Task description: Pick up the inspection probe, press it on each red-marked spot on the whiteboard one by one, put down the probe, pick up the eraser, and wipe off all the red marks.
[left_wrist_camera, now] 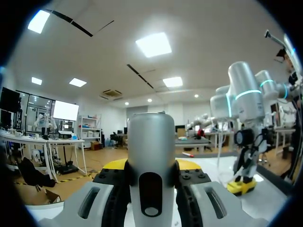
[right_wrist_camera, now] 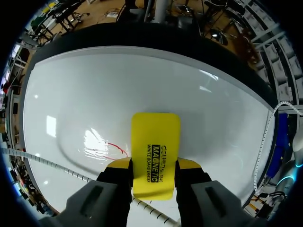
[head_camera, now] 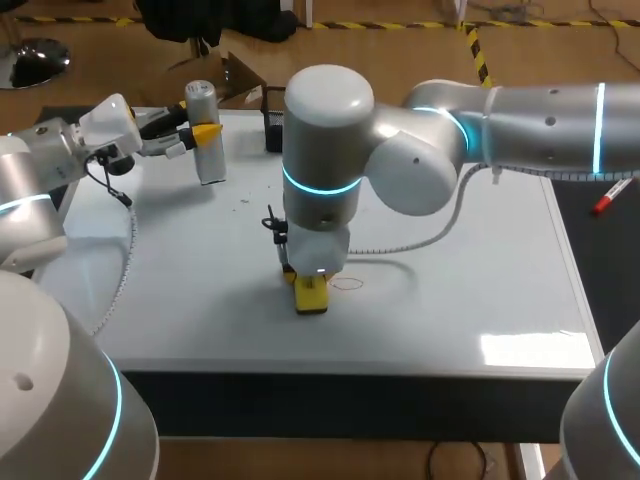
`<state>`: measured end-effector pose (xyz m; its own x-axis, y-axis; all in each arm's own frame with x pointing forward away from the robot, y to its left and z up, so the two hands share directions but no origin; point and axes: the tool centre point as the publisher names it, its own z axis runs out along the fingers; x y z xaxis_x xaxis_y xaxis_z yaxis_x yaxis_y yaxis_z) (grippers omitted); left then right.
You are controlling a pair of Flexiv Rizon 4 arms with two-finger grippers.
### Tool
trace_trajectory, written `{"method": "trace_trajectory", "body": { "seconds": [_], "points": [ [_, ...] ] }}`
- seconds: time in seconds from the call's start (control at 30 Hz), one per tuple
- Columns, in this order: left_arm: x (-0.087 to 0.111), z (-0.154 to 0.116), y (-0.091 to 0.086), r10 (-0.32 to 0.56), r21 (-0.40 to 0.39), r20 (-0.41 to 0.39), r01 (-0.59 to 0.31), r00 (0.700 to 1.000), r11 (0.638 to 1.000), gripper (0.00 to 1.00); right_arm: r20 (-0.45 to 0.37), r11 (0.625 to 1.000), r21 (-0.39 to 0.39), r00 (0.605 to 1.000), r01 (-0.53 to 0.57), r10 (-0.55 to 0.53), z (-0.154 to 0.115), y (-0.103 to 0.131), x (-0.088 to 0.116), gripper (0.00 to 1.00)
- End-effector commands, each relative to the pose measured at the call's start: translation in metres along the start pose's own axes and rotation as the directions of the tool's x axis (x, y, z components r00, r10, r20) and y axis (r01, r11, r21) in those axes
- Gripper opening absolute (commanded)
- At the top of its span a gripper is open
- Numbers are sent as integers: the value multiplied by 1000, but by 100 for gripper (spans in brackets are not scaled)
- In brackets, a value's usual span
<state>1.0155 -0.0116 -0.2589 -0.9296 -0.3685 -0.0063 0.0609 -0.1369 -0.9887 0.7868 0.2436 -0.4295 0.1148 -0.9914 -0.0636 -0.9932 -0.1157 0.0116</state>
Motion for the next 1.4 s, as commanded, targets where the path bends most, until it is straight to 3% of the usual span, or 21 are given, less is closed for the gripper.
{"method": "trace_trajectory", "body": {
  "seconds": [0.03,0.47,1.0,1.4],
  "points": [
    [1,0,-2,1,-1,4,-1,1000,1000,0,13,1000,-6,1000,0,0,4,1,8,0],
    [1,0,-2,1,-1,4,-1,1000,1000,0,13,1000,-20,1000,-16,16,12,5,24,0],
    [1,0,-2,1,-1,4,-1,1000,1000,0,-30,996,-51,997,-79,77,25,13,74,0],
    [1,0,-2,1,-1,4,-1,1000,1000,0,-42,993,-55,994,-103,101,29,18,93,0]
  ]
}}
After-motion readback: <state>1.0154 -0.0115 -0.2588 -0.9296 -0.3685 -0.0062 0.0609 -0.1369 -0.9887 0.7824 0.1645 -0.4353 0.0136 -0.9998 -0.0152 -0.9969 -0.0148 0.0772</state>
